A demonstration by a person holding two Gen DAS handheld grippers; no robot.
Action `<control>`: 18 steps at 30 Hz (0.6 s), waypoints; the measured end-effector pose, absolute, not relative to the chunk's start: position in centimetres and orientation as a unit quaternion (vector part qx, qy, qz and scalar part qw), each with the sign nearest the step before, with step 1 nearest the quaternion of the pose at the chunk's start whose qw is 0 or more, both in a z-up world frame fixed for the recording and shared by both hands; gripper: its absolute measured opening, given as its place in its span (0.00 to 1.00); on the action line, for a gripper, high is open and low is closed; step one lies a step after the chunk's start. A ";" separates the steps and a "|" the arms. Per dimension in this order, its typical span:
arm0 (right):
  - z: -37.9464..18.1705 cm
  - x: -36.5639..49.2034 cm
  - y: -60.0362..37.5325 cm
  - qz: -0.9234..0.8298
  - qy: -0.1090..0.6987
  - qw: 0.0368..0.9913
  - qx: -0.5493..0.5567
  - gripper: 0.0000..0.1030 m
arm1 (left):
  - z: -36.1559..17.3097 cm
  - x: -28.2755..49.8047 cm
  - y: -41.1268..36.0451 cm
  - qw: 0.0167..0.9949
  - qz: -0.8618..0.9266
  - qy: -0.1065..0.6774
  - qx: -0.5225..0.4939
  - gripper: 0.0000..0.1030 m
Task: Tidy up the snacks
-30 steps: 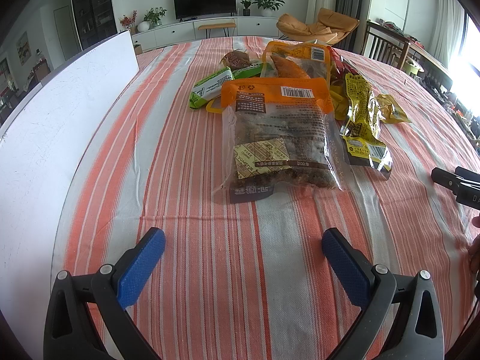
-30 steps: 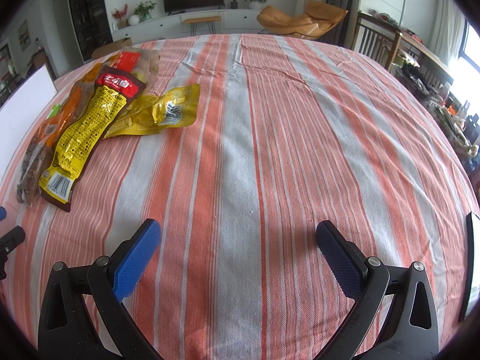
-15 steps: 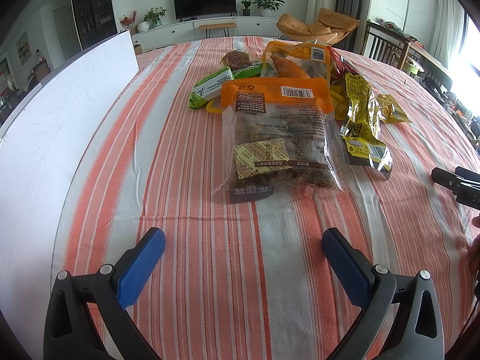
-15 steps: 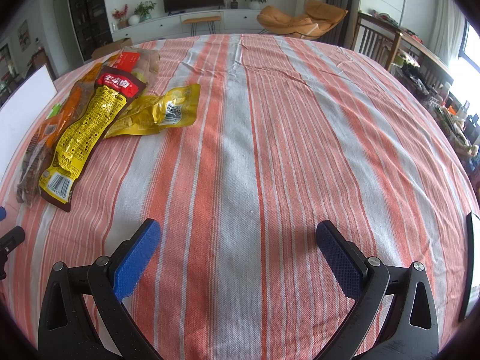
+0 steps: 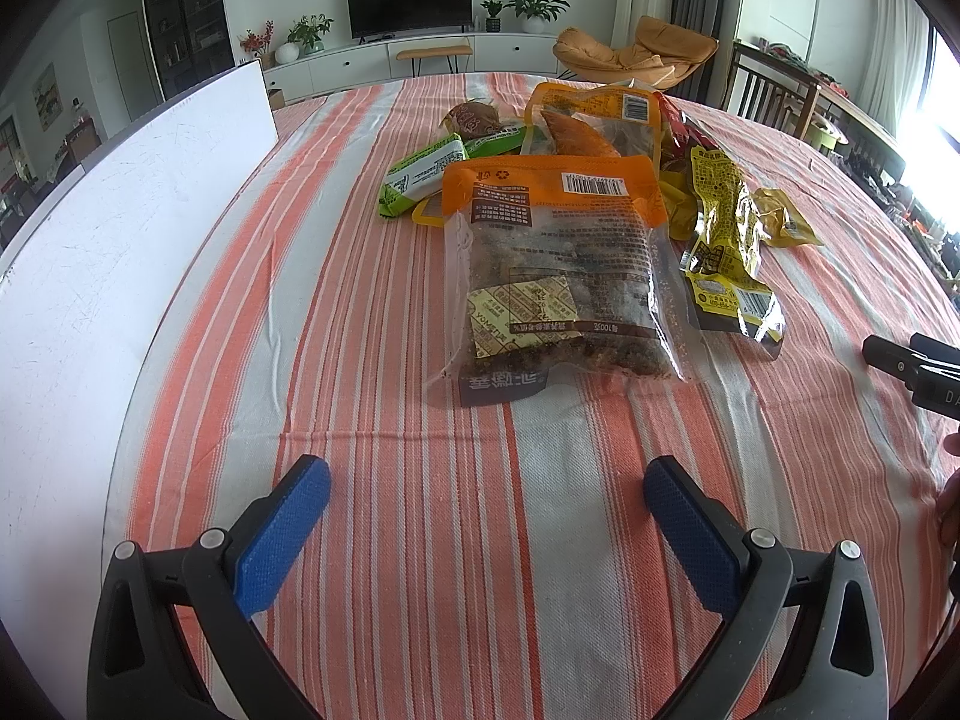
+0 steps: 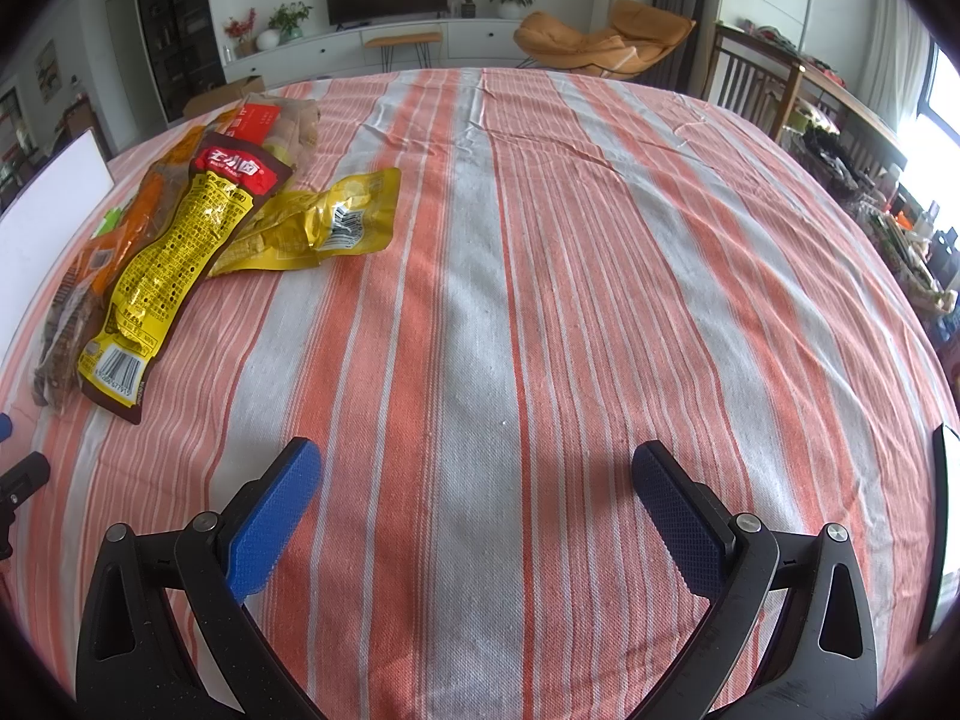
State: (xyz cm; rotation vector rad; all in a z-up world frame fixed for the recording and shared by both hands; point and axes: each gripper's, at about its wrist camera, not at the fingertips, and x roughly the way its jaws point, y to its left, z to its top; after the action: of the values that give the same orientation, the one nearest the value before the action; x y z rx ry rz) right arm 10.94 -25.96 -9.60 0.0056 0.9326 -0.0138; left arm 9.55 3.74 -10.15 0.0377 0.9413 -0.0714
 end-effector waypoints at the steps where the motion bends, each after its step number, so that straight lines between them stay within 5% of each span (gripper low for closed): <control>1: -9.6 10.9 -25.9 -0.007 0.450 0.893 0.003 1.00 | -10.1 9.5 3.8 0.891 -0.034 0.453 0.018 1.00; 18: -9.6 10.9 -26.0 -0.006 0.450 0.893 0.003 1.00 | -9.2 10.0 4.1 0.859 -0.069 0.507 -0.012 1.00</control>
State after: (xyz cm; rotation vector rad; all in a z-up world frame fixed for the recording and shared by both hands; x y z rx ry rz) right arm 10.93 -25.97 -9.60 0.0056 0.9325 -0.0134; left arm 10.02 4.12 -9.24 -0.0244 1.0647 -0.1447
